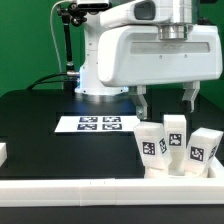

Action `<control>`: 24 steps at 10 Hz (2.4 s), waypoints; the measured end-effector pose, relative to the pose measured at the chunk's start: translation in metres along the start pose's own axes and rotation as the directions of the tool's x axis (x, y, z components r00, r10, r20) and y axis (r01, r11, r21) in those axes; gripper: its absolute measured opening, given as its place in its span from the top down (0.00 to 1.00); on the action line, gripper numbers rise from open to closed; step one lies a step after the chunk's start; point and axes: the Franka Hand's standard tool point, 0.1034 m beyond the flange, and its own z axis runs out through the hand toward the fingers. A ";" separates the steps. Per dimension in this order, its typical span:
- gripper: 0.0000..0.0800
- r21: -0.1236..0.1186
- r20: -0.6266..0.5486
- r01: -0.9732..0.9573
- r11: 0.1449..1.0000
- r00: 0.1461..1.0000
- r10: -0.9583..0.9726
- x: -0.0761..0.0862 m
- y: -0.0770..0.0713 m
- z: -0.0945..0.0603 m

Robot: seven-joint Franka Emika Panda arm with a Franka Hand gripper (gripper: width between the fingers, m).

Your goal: Assemble stool

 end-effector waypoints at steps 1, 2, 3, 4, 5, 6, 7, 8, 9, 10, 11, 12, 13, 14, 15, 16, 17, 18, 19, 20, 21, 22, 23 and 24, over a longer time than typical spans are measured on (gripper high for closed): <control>0.19 0.002 0.012 0.062 0.998 0.998 -0.062 -0.002 -0.002 0.001; 0.19 -0.001 0.019 0.163 0.987 0.986 -0.163 -0.003 -0.001 0.002; 0.19 0.000 0.025 0.222 0.975 0.975 -0.222 -0.005 0.000 0.003; 0.19 0.004 0.029 0.293 0.956 0.956 -0.293 -0.008 0.001 0.004; 0.19 0.005 0.031 0.267 0.964 0.963 -0.267 -0.011 0.000 0.006; 0.19 0.010 0.037 0.250 0.968 0.967 -0.250 -0.015 -0.001 0.008; 0.19 0.009 0.037 0.250 0.968 0.967 -0.250 -0.014 0.000 0.008; 0.19 0.009 0.037 0.250 0.968 0.968 -0.250 -0.015 0.000 0.008; 0.19 0.010 0.039 0.251 0.968 0.967 -0.251 -0.016 0.000 0.009; 0.19 0.014 0.044 0.254 0.967 0.966 -0.255 -0.018 0.000 0.013; 0.19 0.014 0.046 0.257 0.966 0.965 -0.257 -0.019 0.000 0.016; 0.19 0.015 0.048 0.257 0.966 0.965 -0.257 -0.020 0.000 0.017; 0.19 0.016 0.050 0.256 0.967 0.965 -0.257 -0.021 0.000 0.019; 0.19 0.018 0.054 0.253 0.967 0.966 -0.254 -0.023 0.001 0.021; 0.19 0.019 0.057 0.251 0.968 0.966 -0.252 -0.025 0.002 0.023; 0.19 0.021 0.060 0.249 0.968 0.967 -0.249 -0.027 0.002 0.025; 0.19 0.023 0.063 0.247 0.969 0.967 -0.248 -0.028 0.001 0.027; 0.19 0.025 0.066 0.244 0.970 0.967 -0.245 -0.029 0.001 0.029; 0.19 0.025 0.067 0.242 0.970 0.968 -0.243 -0.029 0.001 0.030; 0.19 0.026 0.067 0.242 0.970 0.968 -0.243 -0.029 0.001 0.030; 0.34 0.026 0.068 0.242 0.970 0.968 -0.243 -0.029 0.001 0.031; 0.51 0.026 0.068 0.242 0.970 0.968 -0.243 -0.029 0.001 0.031; 0.57 0.025 0.067 0.242 0.970 0.968 -0.244 -0.029 0.001 0.030; 0.57 0.023 0.063 0.257 0.966 0.964 -0.258 -0.029 0.003 0.030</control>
Offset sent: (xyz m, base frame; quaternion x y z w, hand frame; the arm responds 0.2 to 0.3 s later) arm -0.0101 0.0015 -0.0097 0.0340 -0.0153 -0.2156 0.9758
